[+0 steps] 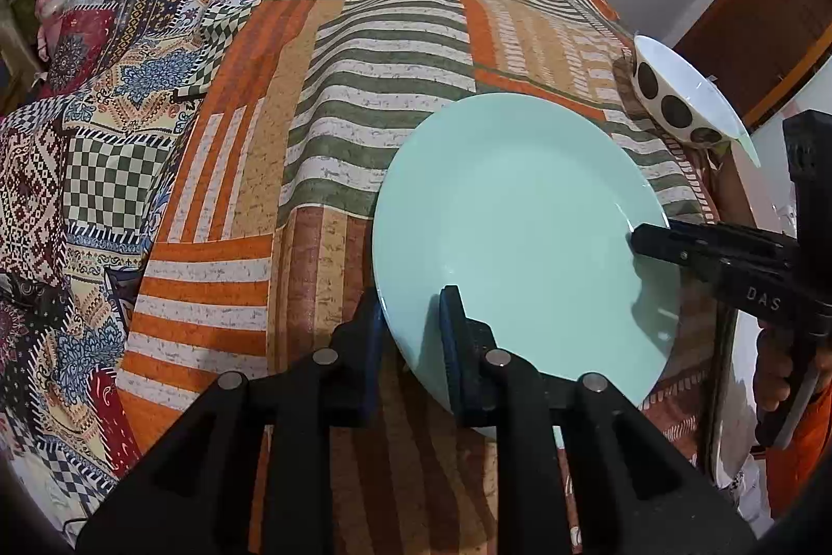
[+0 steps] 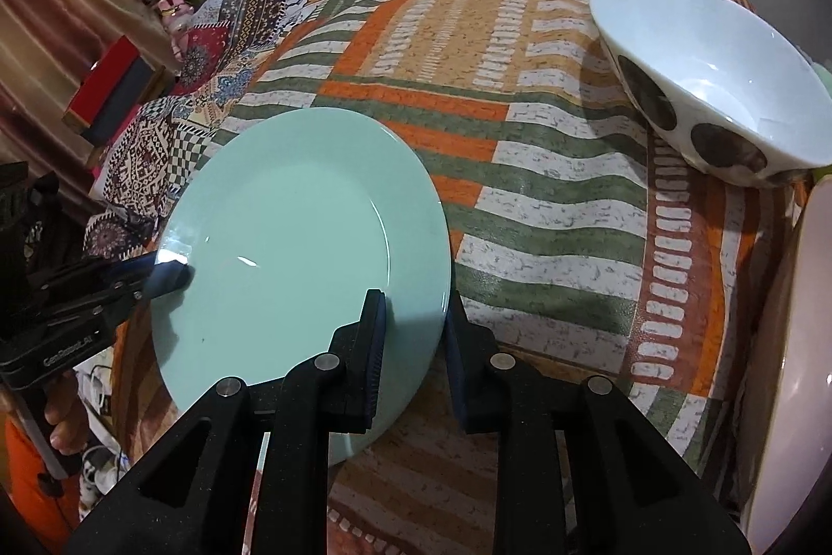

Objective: Organize plates and bowls
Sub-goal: 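Grasp the rim of the mint-green plate with both grippers, then lift the mint-green plate and carry it over the white plate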

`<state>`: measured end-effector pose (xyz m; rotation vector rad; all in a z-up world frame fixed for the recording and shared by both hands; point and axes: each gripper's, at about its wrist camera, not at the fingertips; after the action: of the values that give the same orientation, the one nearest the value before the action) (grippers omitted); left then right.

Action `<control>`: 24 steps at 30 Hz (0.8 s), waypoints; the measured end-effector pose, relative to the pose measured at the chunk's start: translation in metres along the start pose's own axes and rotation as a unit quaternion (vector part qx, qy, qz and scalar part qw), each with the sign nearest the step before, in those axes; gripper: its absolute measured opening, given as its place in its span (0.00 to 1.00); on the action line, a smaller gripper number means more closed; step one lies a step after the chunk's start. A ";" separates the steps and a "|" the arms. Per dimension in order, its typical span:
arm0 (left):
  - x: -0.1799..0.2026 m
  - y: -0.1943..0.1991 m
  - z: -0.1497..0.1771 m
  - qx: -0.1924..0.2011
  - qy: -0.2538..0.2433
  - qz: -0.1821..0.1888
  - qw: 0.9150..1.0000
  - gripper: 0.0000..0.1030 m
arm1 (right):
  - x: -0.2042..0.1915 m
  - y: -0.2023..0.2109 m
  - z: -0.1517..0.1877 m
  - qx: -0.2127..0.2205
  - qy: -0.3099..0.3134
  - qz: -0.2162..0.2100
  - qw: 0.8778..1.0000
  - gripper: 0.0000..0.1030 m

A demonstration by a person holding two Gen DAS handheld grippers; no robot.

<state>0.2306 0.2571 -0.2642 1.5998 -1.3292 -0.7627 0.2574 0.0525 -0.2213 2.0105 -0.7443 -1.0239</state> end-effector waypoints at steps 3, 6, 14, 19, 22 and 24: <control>0.002 0.006 0.005 0.004 -0.002 -0.006 1.000 0.19 | -0.001 0.003 0.003 0.000 -0.004 -0.005 1.000 0.18; 0.008 0.016 0.010 0.012 -0.006 -0.008 1.000 0.19 | -0.003 0.010 0.008 0.007 -0.001 0.002 1.000 0.18; 0.025 0.074 0.017 0.071 -0.018 -0.024 0.997 0.19 | -0.017 0.053 0.017 0.061 0.006 -0.001 0.998 0.18; 0.040 0.116 0.021 0.104 -0.021 -0.016 0.994 0.19 | -0.028 0.090 0.028 0.104 0.023 0.010 0.994 0.18; 0.051 0.137 0.025 0.120 -0.025 -0.010 0.992 0.19 | -0.033 0.111 0.034 0.127 0.032 0.016 0.991 0.18; 0.058 0.150 0.029 0.130 -0.029 -0.007 0.991 0.19 | -0.035 0.124 0.041 0.139 0.034 0.016 0.990 0.18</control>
<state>0.1558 0.1906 -0.1352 1.8029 -1.5105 -0.6679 0.1853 -0.0041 -0.1214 2.2508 -0.9206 -0.8660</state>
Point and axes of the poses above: each gripper's, at about its wrist camera, not at the fingertips, and y roughly against the way its jaws point, x to its right, z to its underside, and after that the axes turned 12 degrees about -z, right-handed
